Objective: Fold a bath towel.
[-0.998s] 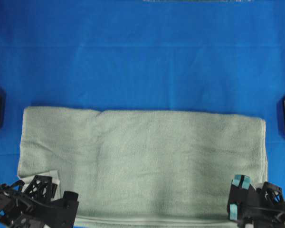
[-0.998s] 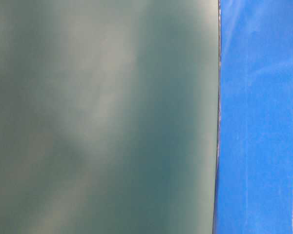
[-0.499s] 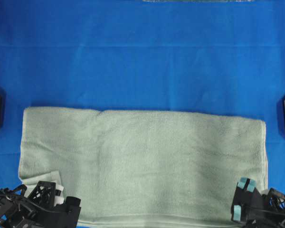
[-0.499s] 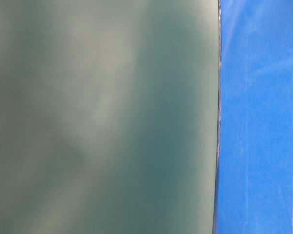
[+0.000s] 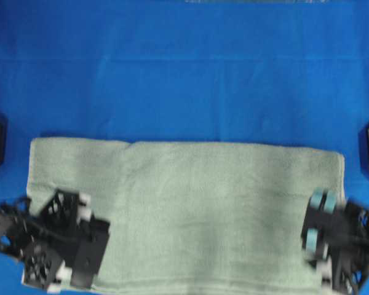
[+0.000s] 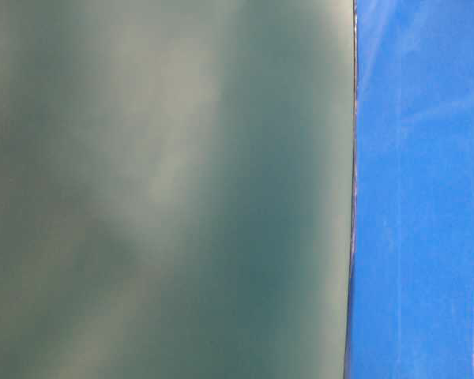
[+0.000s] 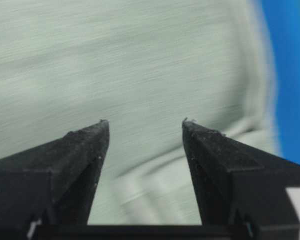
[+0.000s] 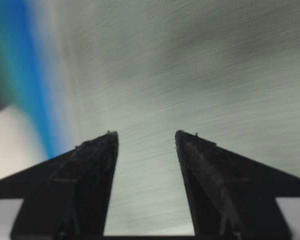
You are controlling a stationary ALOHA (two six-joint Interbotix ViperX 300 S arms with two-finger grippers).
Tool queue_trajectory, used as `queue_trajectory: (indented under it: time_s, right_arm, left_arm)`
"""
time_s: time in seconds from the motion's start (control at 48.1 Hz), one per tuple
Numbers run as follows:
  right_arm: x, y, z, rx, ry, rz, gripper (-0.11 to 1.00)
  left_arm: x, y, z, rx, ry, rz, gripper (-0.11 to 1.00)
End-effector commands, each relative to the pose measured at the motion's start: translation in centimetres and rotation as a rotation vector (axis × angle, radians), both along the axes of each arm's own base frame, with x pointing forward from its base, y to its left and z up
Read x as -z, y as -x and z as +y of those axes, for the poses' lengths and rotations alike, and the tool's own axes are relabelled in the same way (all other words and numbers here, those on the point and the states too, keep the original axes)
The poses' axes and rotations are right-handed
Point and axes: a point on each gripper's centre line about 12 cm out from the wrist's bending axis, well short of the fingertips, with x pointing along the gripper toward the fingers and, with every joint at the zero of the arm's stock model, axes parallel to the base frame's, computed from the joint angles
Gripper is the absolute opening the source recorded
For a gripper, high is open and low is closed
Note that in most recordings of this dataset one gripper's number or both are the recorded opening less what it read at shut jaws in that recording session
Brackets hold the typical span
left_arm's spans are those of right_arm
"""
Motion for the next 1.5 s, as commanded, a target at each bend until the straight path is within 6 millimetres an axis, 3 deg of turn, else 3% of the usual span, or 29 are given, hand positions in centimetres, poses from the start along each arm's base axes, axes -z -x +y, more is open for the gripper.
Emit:
queue_trajectory:
  time_s: [0.0, 0.083, 0.187, 0.374, 0.499, 0.707, 0.831, 1.102, 1.206, 1.413, 1.476]
  right_arm:
    - [-1.1, 0.5, -3.5, 0.087, 0.053, 0.011, 0.53]
    - [-1.2, 1.3, -6.8, 0.128, 0.086, 0.022, 0.53]
    - [-1.6, 2.0, -9.1, 0.128, 0.085, 0.014, 0.53]
    - [0.4, 2.7, -11.3, 0.137, 0.088, 0.090, 0.53]
    - [2.4, 2.7, -12.2, 0.121, 0.085, 0.097, 0.53]
    - [7.4, 3.8, -14.5, 0.152, 0.067, 0.121, 0.53]
    - [9.0, 3.9, -14.8, 0.161, 0.037, 0.097, 0.53]
    - [10.1, 4.0, -14.9, 0.161, 0.037, 0.124, 0.53]
    - [10.0, 4.0, -14.9, 0.162, 0.038, 0.124, 0.46]
    - [9.6, 3.5, -14.8, 0.165, 0.030, 0.102, 0.36]
    - [9.1, 3.2, -14.8, 0.164, 0.029, 0.084, 0.32]
  left_arm:
    - [-1.5, 0.2, 3.6, -0.072, -0.034, -0.008, 0.57]
    - [-1.0, 0.9, 7.4, -0.173, -0.068, 0.033, 0.57]
    - [-0.9, 1.5, 9.8, -0.237, -0.077, 0.034, 0.57]
    - [0.2, 2.0, 10.9, -0.205, -0.112, 0.029, 0.59]
    - [3.0, 2.2, 12.2, -0.217, -0.123, 0.059, 0.60]
    - [7.7, 2.9, 15.8, -0.274, -0.137, 0.068, 0.65]
    - [10.1, 3.5, 16.4, -0.287, -0.118, 0.085, 0.69]
    - [10.7, 3.1, 16.3, -0.304, -0.106, 0.102, 0.70]
    - [10.6, 2.9, 16.2, -0.306, -0.105, 0.102, 0.61]
    - [10.5, 3.0, 15.3, -0.275, -0.109, 0.113, 0.10]
    - [10.2, 3.0, 15.0, -0.270, -0.110, 0.115, 0.08]
